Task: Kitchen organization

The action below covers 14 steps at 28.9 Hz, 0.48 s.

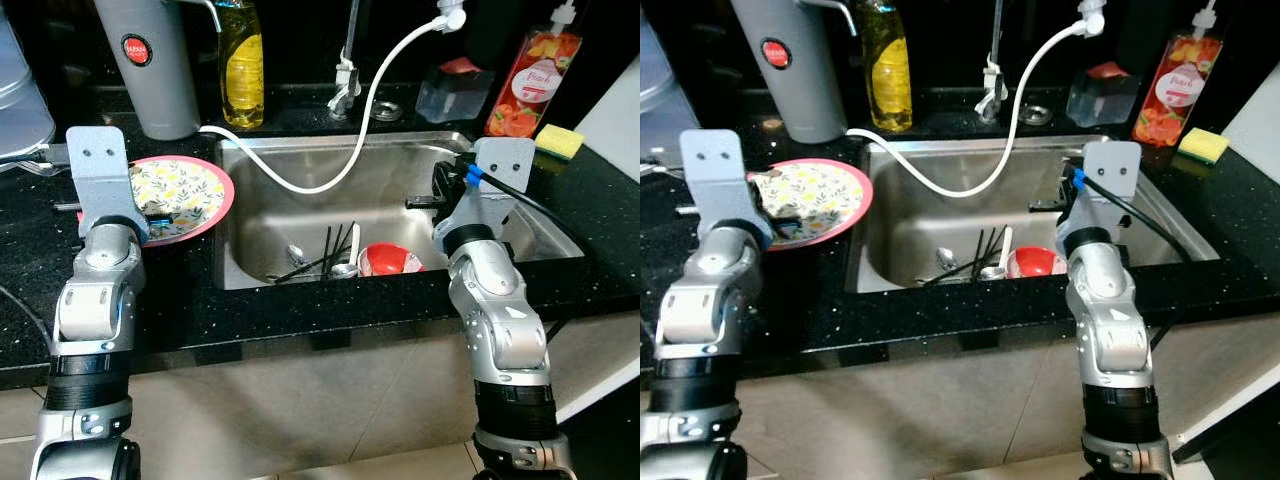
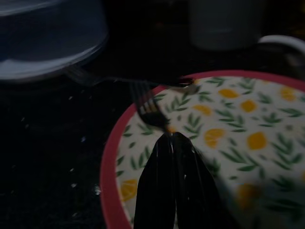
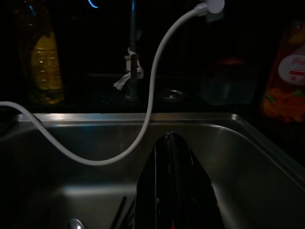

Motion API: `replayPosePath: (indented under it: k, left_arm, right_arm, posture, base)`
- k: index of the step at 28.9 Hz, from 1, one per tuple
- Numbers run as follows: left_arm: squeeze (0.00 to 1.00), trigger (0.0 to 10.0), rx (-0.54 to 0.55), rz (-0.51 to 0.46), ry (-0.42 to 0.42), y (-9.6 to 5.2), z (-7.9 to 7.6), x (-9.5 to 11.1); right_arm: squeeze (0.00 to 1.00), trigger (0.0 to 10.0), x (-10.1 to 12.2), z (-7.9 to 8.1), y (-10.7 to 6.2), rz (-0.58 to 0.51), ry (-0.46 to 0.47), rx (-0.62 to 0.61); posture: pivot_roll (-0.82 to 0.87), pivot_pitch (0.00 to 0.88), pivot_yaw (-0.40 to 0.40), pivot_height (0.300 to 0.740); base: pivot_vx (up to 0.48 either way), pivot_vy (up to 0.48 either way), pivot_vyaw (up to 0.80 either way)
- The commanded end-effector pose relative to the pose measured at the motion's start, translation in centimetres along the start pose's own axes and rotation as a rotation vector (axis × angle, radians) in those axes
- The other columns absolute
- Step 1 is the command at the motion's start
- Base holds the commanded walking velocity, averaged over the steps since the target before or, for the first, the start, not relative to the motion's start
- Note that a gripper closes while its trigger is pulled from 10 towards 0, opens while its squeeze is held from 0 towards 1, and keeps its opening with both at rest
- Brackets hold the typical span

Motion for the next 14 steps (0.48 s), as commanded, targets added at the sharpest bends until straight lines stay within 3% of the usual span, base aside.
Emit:
replayPosePath:
  k: [1,2,3,7,14]
  left_arm:
    - [0.0,10.0,0.031,0.004,0.009,0.7,0.5,0.5]
    - [0.0,10.0,0.031,0.004,0.009,0.7,0.5,0.5]
    - [1.0,10.0,0.035,0.008,0.0,1.0,0.5,0.6]
    - [1.0,10.0,0.01,0.036,-0.021,2.5,-0.5,1.2]
    - [1.0,10.0,-0.016,0.138,-0.093,3.0,-1.7,0.7]
  right_arm:
    - [0.0,10.0,0.0,-0.2,0.2,-0.004,0.009,-0.009]
    - [0.0,10.0,0.0,-0.2,0.2,-0.004,0.009,-0.009]
    - [0.0,10.0,0.1,-0.2,0.2,-0.005,0.011,-0.008]
    - [0.0,10.0,0.2,-0.2,0.3,-0.013,0.016,-0.013]
    - [0.0,10.0,0.3,-0.2,0.4,-0.02,0.022,-0.02]
  posture:
    - [0.05,0.0,-0.017,0.74]
    - [0.05,0.0,-0.017,0.74]
    - [0.05,0.0,-0.016,0.74]
    - [0.05,0.0,-0.011,0.74]
    - [0.04,0.0,-0.001,0.74]
  base:
    - [0.0,0.0,0.0]
    - [0.0,0.0,0.0]
    - [0.0,0.0,0.0]
    - [0.0,0.0,0.0]
    - [0.0,0.0,0.0]
Point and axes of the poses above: a point about 5 cm out from each wrist's last joint towards the gripper, its own y axis pointing out of the wrist towards the gripper, its own x axis along the axis of the wrist's last joint, z = x × y, the point moved 1 cm from there along y, pointing out of the wrist towards the gripper, and after that the axes turned 1 degree about -y, right-handed, at the moved point
